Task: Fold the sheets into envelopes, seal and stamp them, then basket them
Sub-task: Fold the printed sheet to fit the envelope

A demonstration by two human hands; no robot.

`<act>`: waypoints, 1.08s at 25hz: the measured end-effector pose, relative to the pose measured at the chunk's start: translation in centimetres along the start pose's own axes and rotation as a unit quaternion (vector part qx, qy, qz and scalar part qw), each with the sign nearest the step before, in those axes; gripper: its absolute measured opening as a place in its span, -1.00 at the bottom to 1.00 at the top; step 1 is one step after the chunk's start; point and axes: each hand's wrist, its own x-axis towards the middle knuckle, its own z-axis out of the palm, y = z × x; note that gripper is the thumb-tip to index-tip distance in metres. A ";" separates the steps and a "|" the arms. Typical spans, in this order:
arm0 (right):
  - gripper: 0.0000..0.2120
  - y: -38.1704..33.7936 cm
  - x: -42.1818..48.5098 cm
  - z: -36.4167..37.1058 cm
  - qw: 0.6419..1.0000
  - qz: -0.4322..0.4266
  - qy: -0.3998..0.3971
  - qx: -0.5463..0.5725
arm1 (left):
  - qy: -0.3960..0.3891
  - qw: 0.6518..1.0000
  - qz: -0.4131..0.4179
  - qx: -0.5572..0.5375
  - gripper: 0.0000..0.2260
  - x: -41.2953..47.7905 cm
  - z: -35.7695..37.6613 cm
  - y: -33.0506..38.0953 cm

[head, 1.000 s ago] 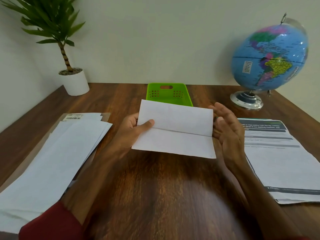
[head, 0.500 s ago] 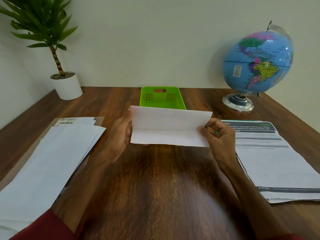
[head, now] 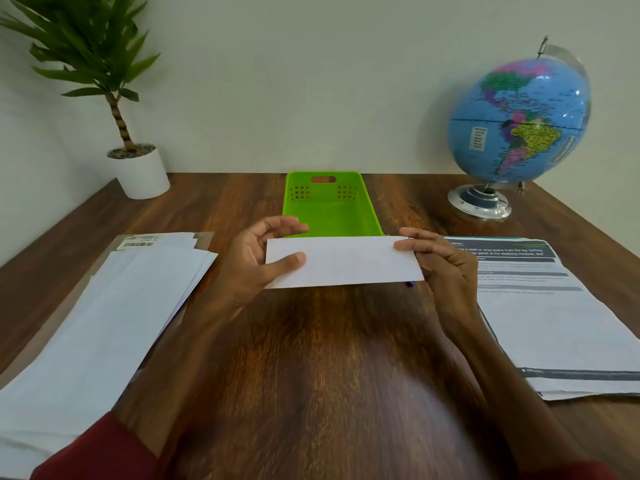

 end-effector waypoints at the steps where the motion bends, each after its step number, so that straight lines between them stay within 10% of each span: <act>1: -0.69 0.0 0.0 0.0 1.000 0.009 -0.004 0.015 | 0.004 1.000 -0.002 -0.007 -0.46 0.0 0.0 0.0; 11: -0.55 -0.3 -0.2 0.5 0.994 -0.035 -0.057 -0.081 | 0.035 0.998 0.046 0.035 -0.76 -0.5 0.2 0.8; 16: -0.64 0.7 -0.3 0.5 0.969 -0.108 -0.124 -0.186 | -0.109 0.993 0.050 0.015 -0.65 -1.3 0.4 0.7; 27: -0.36 0.3 -0.5 -0.5 0.863 -0.055 -0.356 -0.355 | -0.237 0.873 0.098 0.414 -0.77 -1.7 0.8 -1.8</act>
